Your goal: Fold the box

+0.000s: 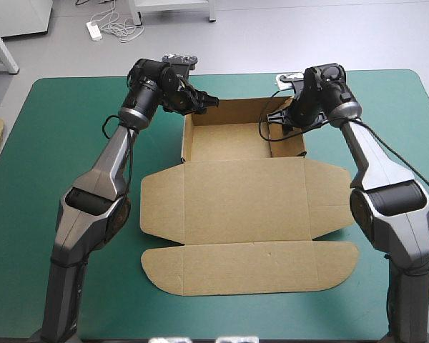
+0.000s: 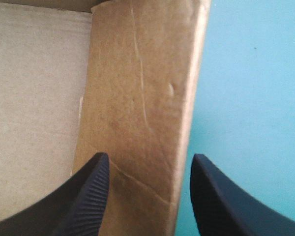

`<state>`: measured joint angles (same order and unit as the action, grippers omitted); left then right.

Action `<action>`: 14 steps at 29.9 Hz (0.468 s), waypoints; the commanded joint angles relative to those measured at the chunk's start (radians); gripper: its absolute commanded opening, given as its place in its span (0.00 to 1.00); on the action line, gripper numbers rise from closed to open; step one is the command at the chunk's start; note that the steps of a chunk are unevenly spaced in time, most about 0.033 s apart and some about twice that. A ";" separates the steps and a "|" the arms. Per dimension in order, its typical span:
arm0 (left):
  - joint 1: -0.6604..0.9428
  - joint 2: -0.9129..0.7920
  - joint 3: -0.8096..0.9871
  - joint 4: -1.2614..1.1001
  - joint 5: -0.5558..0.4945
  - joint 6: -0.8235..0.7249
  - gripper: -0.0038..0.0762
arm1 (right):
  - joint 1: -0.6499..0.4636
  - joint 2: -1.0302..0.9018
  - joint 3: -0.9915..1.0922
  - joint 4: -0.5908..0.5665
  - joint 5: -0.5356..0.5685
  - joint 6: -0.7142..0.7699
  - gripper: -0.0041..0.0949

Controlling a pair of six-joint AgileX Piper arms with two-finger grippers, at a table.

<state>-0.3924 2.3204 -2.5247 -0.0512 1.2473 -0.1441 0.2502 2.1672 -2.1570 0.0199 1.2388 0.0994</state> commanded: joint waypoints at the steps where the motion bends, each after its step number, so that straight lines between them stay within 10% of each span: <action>1: -0.004 -0.105 -0.049 0.026 0.045 0.006 0.59 | -0.007 -0.094 -0.038 -0.020 0.007 -0.011 0.53; 14: -0.004 -0.403 -0.017 0.138 0.047 0.144 0.58 | -0.016 -0.129 -0.036 -0.009 0.008 -0.044 0.53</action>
<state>-0.3924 2.0569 -2.5378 0.0724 1.2480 -0.0483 0.2410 2.1134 -2.1626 0.0137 1.2408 0.0682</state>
